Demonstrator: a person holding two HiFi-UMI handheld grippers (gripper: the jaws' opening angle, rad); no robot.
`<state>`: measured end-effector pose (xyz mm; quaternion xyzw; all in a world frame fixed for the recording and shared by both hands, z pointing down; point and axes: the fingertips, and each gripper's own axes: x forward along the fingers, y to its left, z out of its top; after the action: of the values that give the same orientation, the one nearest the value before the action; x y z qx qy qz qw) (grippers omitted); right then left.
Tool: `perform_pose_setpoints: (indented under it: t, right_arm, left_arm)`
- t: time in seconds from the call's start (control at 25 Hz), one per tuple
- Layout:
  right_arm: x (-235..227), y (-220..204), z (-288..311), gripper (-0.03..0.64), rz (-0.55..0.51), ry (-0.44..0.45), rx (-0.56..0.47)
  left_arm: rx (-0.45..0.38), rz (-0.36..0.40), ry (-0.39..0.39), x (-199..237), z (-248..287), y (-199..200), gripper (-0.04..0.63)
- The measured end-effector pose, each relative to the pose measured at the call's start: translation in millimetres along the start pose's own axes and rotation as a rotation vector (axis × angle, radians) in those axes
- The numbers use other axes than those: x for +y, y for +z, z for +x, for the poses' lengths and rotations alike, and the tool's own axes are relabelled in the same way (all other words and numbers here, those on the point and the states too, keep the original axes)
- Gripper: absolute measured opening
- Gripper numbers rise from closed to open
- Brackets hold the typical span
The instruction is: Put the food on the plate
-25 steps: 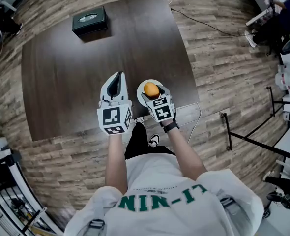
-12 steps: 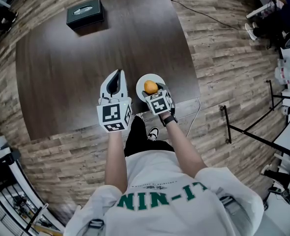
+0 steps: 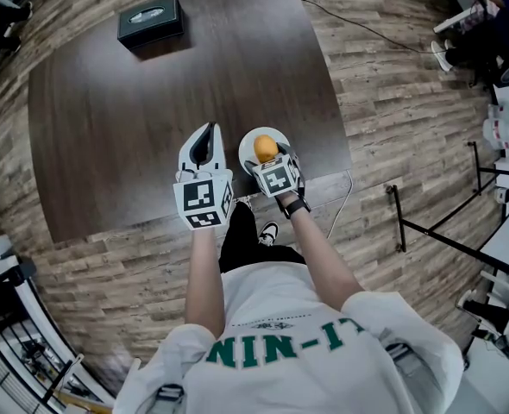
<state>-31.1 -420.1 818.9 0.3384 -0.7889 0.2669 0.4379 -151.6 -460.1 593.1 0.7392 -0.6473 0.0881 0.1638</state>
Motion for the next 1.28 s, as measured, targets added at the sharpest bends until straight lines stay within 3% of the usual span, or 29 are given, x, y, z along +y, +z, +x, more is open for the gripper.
perform_pose_setpoints:
  t: [0.16, 0.84, 1.28]
  right_arm:
    - [1.1, -5.2, -6.7, 0.499, 0.028, 0.008, 0.018]
    - [-27.3, -10.4, -78.3, 0.502, 0.114, -0.031, -0.156]
    - [-56.9, 17.5, -184.4, 0.409, 0.191, -0.083, -0.431]
  left_arm:
    - [0.001, 0.007, 0.009, -1.2, -1.6, 1.1, 0.014]
    - [-0.042, 0.020, -0.018, -39.7, -37.6, 24.6, 0.014]
    - [-0.084, 0.061, -0.054, -85.9, -70.3, 48.3, 0.013]
